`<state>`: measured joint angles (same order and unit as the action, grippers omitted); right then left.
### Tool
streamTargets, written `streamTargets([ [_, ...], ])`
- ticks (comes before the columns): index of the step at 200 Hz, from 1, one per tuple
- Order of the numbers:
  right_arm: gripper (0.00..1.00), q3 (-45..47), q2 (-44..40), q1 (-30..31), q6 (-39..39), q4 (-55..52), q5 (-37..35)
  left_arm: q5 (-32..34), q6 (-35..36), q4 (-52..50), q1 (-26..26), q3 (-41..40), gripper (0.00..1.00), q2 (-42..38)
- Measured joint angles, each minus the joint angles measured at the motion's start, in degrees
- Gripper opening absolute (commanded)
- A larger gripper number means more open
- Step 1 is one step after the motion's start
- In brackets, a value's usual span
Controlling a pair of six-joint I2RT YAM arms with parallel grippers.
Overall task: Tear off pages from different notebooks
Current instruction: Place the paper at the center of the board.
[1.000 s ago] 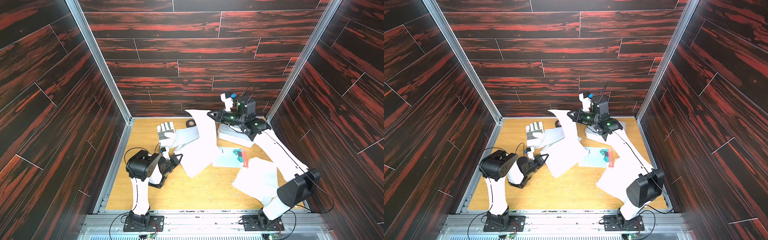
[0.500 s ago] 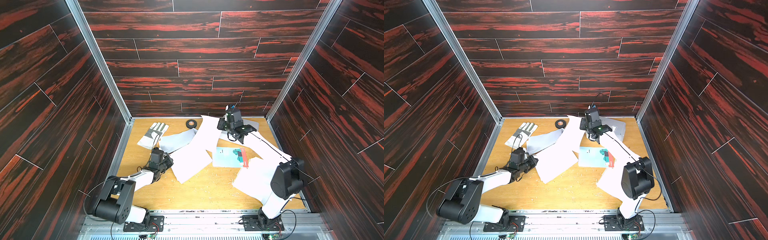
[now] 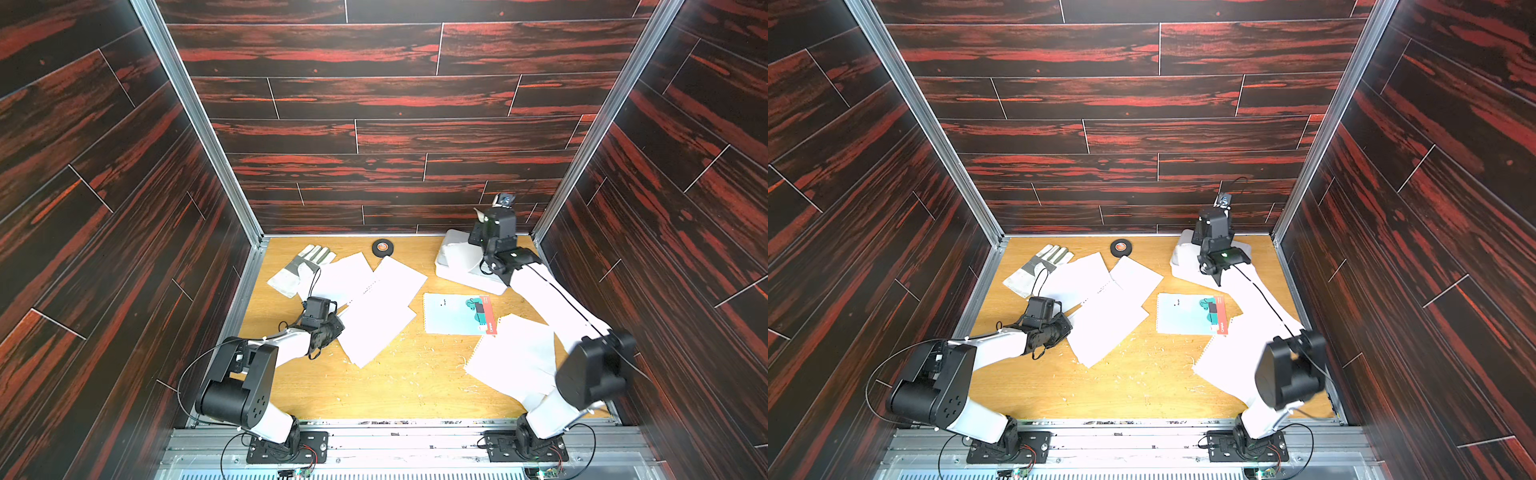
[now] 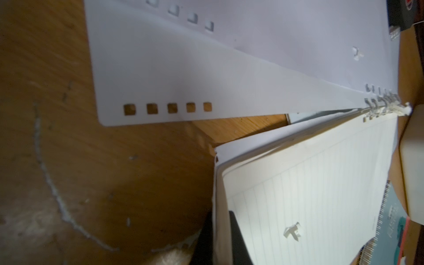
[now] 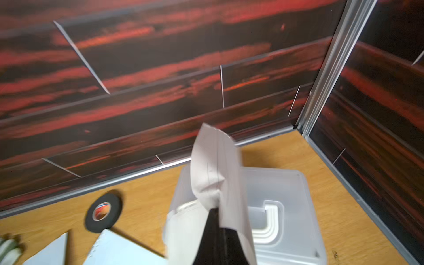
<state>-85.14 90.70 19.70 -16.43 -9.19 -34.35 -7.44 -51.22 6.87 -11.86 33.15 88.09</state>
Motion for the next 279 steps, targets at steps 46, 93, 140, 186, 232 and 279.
streamTargets([
  [46, 0.0, 0.7, -9.6, 3.8, 5.7, -3.9, -23.1, -5.1, -15.6, 15.8, -0.3, -7.1, 0.0, 0.1],
  [93, 0.0, 0.6, -0.4, 7.0, -4.6, -31.8, -39.4, -1.5, -33.8, 32.0, -5.8, -10.7, 0.0, 4.5],
  [140, 0.0, 9.9, 17.7, 11.5, -20.9, -53.4, -34.9, 3.7, -37.8, 29.0, -10.0, -8.9, 0.0, 2.9],
  [186, 0.19, 12.9, 21.6, 18.0, -27.5, -56.9, -26.8, 7.9, -41.3, 26.7, -12.7, -8.9, 0.0, 1.3],
  [232, 0.51, 13.7, 15.1, 18.2, -27.9, -50.3, -16.1, 13.6, -48.2, 25.6, -17.4, -8.9, 0.11, 1.3],
  [279, 0.53, 16.9, -4.4, 18.2, -20.9, -31.1, 6.9, 17.1, -55.0, 26.6, -19.6, -9.3, 0.1, 2.0],
])
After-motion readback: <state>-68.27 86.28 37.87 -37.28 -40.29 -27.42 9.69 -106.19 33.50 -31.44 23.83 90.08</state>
